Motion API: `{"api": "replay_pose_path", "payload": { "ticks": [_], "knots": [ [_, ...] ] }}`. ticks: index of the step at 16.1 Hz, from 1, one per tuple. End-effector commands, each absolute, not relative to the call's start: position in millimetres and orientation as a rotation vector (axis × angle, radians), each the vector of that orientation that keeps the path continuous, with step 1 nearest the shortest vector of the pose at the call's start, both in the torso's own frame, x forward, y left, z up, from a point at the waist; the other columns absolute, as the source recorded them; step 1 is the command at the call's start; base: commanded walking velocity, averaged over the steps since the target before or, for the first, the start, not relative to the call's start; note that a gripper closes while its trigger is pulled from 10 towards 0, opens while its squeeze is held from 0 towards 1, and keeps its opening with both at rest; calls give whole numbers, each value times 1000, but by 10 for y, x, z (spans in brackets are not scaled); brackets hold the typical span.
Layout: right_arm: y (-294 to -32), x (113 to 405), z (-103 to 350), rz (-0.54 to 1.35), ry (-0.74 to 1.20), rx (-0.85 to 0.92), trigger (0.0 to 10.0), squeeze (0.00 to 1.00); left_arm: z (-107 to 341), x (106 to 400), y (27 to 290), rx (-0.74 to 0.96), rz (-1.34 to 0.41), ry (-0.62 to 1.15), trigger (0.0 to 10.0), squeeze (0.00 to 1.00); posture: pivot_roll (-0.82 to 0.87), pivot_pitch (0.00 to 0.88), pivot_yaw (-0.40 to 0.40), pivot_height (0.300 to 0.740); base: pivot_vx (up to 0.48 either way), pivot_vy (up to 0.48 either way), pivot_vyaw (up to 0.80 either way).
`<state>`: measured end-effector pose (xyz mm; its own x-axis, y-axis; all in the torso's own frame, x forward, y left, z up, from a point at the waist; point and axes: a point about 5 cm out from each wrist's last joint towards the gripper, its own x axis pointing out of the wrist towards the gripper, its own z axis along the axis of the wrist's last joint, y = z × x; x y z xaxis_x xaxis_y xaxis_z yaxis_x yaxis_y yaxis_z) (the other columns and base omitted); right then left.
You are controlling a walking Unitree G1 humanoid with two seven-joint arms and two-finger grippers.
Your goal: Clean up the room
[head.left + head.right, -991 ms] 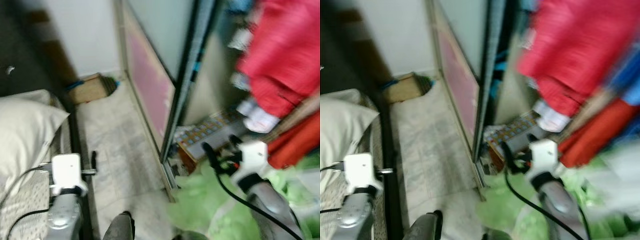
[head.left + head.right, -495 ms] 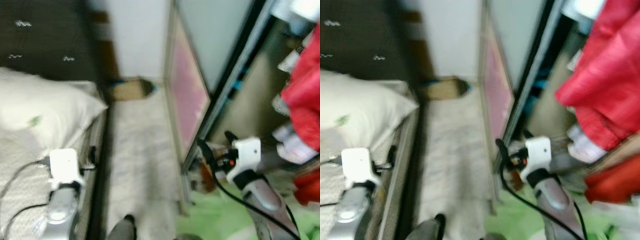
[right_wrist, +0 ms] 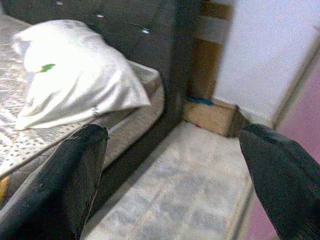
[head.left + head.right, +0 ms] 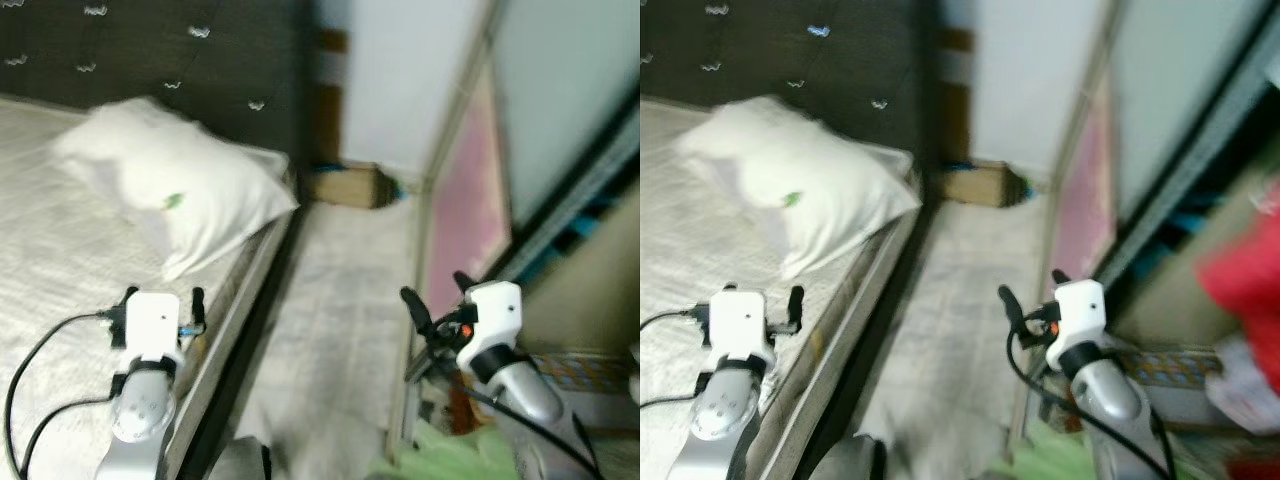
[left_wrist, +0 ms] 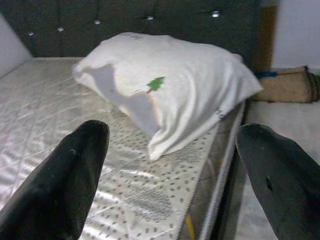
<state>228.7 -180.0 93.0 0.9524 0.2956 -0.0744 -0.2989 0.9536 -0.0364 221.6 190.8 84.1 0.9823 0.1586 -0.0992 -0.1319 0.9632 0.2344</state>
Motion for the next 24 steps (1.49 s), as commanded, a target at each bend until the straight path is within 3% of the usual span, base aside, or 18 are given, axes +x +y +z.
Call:
{"api": "replay_pose_path", "payload": {
  "ticks": [1,20,24],
  "knots": [
    [-1776,2303,928,315,61,-47,10000,0,814,2194,1948,211,135,135,10000,0,25,104,-75,740,0,0,788],
    [-1784,2429,919,324,29,-52,10000,0,839,2258,1900,114,107,102,10000,0,22,118,-78,740,0,0,784],
    [-1772,2439,932,325,18,-28,10000,0,838,2271,1881,97,86,100,10000,0,18,121,-76,740,0,0,291]
  ]
}}
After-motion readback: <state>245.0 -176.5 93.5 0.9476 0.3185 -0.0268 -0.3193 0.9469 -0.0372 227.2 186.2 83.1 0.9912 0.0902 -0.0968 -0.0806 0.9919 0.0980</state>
